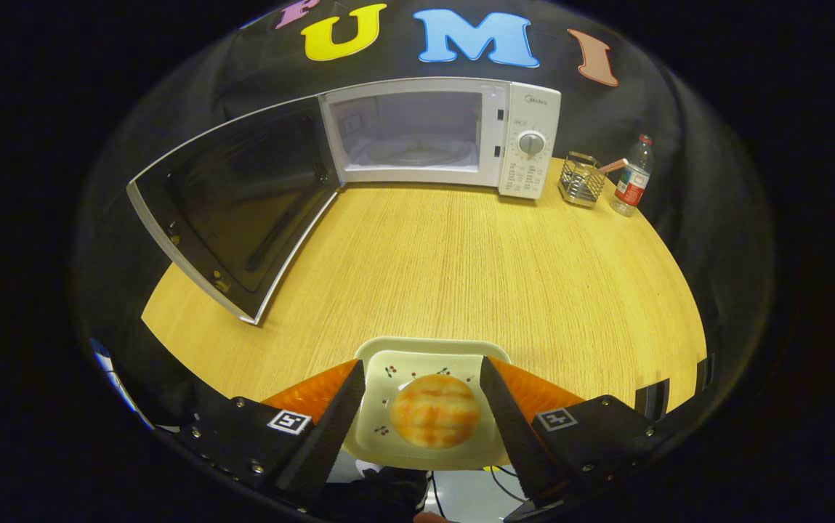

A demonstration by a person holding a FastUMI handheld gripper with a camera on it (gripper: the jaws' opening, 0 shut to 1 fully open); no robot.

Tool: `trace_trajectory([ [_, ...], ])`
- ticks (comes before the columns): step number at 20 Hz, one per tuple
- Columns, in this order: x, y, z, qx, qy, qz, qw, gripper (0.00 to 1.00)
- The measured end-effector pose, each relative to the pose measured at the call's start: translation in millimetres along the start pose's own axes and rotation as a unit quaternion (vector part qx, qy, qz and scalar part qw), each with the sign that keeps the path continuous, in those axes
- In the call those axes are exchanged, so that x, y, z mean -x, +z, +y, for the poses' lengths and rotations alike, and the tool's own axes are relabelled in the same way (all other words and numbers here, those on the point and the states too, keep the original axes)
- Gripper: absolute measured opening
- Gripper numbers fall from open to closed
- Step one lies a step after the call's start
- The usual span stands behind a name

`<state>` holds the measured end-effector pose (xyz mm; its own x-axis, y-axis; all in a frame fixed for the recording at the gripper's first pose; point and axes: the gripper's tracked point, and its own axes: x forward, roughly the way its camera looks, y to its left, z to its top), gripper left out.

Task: Open the microwave, put the food inside, and close the microwave door.

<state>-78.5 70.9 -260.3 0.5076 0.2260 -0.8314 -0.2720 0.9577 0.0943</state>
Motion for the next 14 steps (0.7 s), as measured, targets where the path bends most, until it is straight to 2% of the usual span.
trace_trajectory([
  [5, -5.9, -24.9, -1.4, -0.001, 0.006, 0.055, 0.998, 0.97],
  [12, -18.7, -42.3, -5.5, 0.007, -0.002, 0.095, 0.995, 0.98],
  [13, -17.7, -41.1, -6.4, 0.003, -0.002, 0.093, 0.996, 0.96],
  [14, -17.5, -41.4, -6.0, -0.002, -0.001, 0.091, 0.996, 0.89],
])
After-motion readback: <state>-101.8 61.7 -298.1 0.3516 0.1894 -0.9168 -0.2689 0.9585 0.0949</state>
